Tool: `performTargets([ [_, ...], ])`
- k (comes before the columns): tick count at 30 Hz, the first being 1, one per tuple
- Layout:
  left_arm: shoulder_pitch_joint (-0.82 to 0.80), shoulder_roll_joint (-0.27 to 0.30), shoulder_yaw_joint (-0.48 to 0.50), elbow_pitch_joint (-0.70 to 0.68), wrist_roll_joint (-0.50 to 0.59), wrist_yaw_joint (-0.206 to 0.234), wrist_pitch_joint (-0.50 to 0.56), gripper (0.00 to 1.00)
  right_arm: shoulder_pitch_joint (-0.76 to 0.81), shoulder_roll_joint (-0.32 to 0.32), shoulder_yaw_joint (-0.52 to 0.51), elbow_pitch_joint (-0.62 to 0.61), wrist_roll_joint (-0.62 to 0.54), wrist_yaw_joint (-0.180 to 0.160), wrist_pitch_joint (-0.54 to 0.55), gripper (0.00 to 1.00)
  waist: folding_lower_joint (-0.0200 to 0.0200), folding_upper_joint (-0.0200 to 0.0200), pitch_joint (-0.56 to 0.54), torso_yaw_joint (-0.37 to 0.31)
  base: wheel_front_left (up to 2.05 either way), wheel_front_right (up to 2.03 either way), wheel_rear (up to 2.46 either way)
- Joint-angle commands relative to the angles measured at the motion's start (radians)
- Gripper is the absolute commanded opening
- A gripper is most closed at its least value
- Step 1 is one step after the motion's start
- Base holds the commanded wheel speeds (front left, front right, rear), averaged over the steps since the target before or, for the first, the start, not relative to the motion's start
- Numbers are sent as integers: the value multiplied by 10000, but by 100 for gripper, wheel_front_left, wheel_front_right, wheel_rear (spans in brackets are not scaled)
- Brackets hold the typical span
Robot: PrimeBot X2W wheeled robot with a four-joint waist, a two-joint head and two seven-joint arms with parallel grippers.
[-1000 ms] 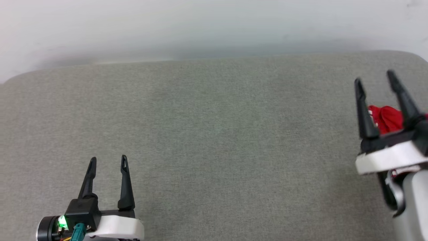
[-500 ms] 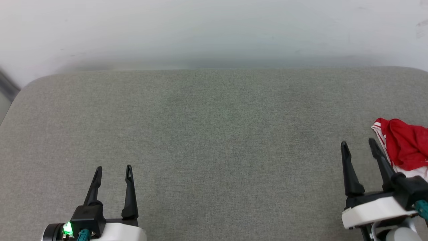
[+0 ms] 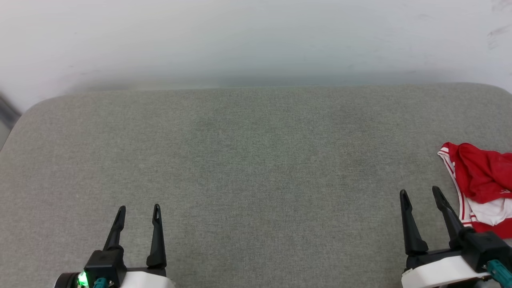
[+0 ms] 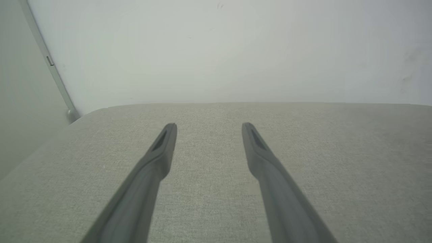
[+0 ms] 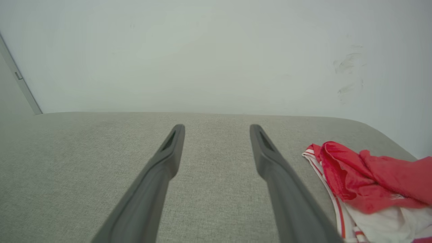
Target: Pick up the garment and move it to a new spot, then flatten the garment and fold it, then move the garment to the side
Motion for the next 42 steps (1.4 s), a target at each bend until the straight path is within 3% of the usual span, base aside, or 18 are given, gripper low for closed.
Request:
performTargets([
  [1, 0, 0, 9, 4, -13, -4, 1, 0, 3, 2, 2, 1, 0, 0, 0, 0, 1, 0, 0, -1, 0, 0, 0],
  [6, 82, -17, -24, 461, -160, -13, 62, 0, 122, 14, 34, 409, 115, 0, 34, 0, 1, 0, -6, -6, 0, 0, 0],
  [23, -412, -6, 210, 872, -3591, -343, 881, 0, -245, -78, -14, 711, 3619, -1, 747, 0, 1, 0, -73, -29, 0, 0, 0],
  [42, -856, 1, 429, 1238, -6688, -636, 1630, 0, -576, -122, -106, 988, 6734, -2, 1434, 0, 1, 0, -148, -54, 0, 0, 0],
])
